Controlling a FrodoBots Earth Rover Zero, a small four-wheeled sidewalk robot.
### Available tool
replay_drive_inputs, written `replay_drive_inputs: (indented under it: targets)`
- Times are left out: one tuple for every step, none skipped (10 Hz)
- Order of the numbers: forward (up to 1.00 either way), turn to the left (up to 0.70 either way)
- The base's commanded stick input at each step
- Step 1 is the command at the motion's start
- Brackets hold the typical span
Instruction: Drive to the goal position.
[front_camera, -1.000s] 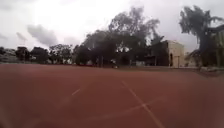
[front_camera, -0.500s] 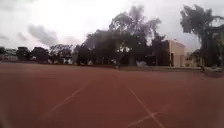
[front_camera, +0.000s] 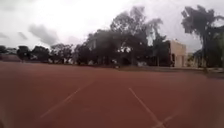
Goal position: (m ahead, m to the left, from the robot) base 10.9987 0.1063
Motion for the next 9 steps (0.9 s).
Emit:
replay_drive_inputs:
  targets:
    - [0.50,0.00]
    - [0.50,0.00]
    - [0.50,0.00]
    - [0.50,0.00]
    - [0.50,0.00]
    - [0.50,0.00]
    - [0.50,0.00]
    - [0.50,0.00]
    - [0.50,0.00]
